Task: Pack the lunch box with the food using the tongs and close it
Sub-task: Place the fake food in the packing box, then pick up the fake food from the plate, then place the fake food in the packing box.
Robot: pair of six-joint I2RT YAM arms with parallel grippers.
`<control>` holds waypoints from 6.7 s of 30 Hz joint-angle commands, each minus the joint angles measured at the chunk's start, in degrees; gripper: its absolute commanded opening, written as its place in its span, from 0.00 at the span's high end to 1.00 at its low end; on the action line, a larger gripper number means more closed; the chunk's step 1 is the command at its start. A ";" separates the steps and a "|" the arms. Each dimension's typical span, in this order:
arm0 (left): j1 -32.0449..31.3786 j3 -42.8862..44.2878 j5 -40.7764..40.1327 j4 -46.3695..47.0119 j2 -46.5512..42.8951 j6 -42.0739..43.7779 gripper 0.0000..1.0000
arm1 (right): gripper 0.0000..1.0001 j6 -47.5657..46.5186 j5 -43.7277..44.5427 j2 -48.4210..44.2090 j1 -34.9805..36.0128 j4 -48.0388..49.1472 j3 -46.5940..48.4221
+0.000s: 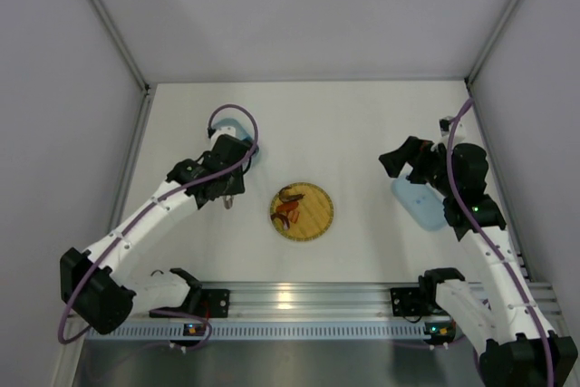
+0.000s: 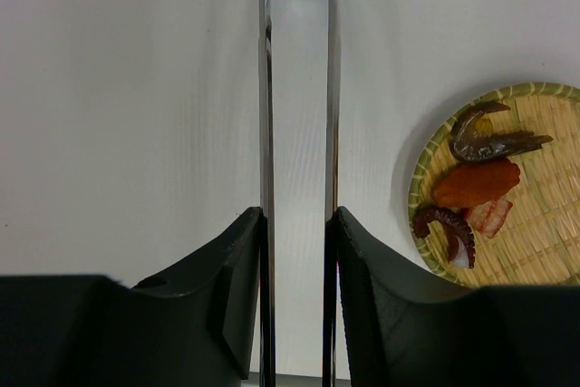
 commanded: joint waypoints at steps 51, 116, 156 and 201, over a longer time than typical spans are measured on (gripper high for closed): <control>-16.61 3.89 10.48 0.29 -4.64 2.86 0.49 | 0.01 -1.09 -0.37 0.86 -0.89 1.86 0.07; -27.35 -0.15 4.77 -6.83 -0.15 -1.01 0.56 | 0.00 -1.10 0.16 -0.81 -0.97 0.63 -0.63; -27.00 9.07 -1.97 -8.06 -5.61 -3.29 0.75 | 0.01 -0.66 -0.11 -0.72 -0.89 1.60 -1.24; 16.95 10.22 12.23 15.05 14.26 2.15 0.64 | 0.01 -0.74 -1.87 -0.01 -0.89 2.48 -1.77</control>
